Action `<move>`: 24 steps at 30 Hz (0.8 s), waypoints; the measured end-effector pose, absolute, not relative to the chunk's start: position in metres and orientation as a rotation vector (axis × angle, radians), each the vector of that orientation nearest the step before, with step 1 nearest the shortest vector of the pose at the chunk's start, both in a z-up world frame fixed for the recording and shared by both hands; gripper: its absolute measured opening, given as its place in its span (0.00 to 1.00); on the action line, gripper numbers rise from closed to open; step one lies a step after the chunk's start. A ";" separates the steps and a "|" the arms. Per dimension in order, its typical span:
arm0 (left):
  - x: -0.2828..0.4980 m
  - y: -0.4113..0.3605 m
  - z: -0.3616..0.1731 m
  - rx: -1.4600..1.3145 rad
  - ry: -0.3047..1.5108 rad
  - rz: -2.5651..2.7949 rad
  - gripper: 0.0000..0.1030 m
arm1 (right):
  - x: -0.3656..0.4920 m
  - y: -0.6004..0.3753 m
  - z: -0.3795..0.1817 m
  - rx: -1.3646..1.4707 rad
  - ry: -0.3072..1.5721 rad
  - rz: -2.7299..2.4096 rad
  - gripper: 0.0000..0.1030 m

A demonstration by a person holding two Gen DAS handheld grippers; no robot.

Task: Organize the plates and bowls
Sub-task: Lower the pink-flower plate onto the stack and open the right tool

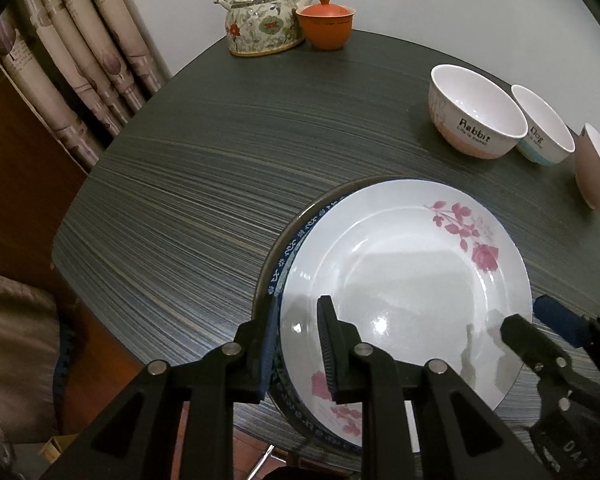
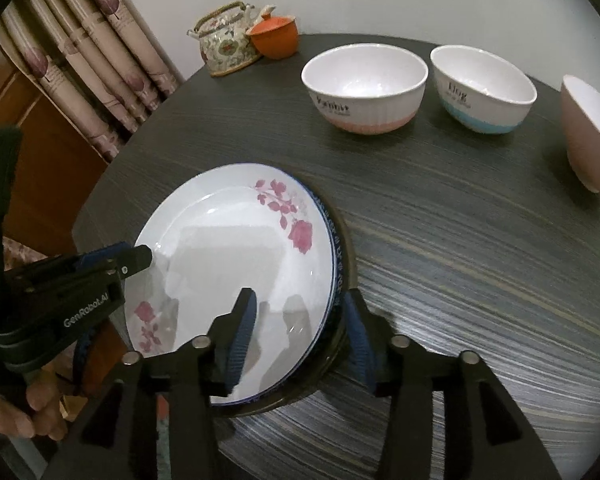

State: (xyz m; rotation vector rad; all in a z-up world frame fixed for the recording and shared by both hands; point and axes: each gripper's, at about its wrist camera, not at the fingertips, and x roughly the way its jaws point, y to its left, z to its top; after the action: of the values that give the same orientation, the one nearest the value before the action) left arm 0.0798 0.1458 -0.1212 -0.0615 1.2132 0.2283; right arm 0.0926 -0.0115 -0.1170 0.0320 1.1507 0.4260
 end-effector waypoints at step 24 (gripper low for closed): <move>0.085 0.117 -0.076 -0.018 1.101 0.195 0.35 | 0.074 -0.100 -0.078 0.220 1.069 0.297 0.49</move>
State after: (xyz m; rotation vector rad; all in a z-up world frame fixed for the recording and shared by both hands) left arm 0.0849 0.1167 -0.0763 -0.0183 1.1012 0.1954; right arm 0.0737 -0.0999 -0.0776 0.2198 1.0692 0.2969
